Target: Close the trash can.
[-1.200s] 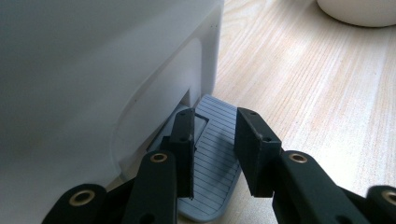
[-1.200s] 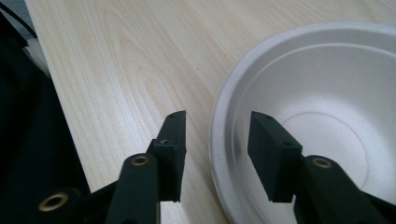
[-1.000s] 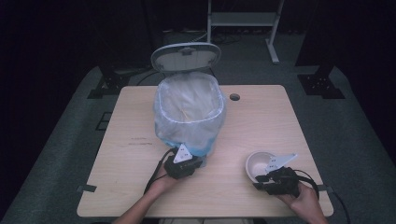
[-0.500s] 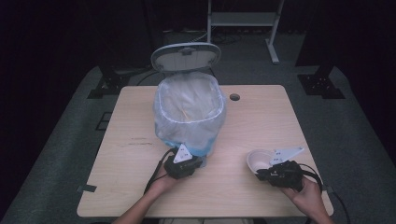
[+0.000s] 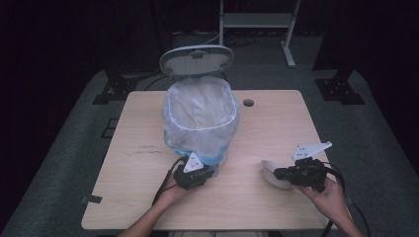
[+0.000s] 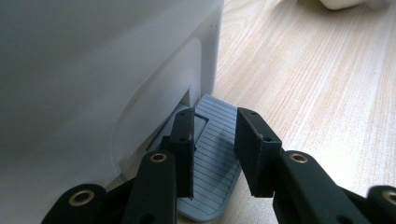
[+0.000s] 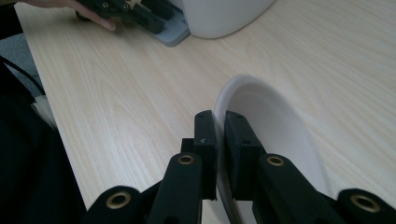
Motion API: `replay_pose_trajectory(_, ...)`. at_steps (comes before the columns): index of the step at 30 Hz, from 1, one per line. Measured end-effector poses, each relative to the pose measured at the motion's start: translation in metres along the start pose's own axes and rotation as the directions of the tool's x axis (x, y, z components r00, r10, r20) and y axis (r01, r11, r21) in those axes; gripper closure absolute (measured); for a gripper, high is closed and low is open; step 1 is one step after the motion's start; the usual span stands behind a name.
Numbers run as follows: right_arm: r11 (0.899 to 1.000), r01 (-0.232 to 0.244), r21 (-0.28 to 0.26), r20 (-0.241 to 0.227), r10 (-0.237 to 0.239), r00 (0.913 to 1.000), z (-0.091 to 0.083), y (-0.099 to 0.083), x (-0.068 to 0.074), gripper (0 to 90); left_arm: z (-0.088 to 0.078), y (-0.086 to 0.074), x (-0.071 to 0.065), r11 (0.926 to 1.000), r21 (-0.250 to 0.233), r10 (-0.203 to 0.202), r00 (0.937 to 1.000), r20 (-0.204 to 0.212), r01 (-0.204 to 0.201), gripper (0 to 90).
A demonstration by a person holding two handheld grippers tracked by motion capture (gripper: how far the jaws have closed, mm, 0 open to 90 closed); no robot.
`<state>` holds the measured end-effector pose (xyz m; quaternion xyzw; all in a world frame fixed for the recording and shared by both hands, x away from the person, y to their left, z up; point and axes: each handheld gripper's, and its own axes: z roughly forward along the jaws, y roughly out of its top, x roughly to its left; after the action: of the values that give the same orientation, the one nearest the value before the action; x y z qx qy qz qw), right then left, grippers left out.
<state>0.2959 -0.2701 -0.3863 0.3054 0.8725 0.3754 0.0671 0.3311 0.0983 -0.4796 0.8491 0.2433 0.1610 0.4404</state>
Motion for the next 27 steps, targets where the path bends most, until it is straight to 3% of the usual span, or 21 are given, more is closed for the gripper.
replay_pose_trajectory(18, 0.998, -0.018, -0.055, -0.014, 0.017, 0.9997, -0.019, 0.028, -0.009, 86.1, 0.0, 0.0, 0.0, 1.0, -0.002, 0.0, 1.0, 0.002, 0.0, 68.6)
replay_pose_trajectory(27, 0.997, 0.014, -0.073, -0.011, -0.014, 0.9998, -0.034, 0.052, -0.003, 86.1, 0.0, 0.0, 0.001, 1.0, -0.002, 0.001, 1.0, 0.001, -0.001, 68.6)
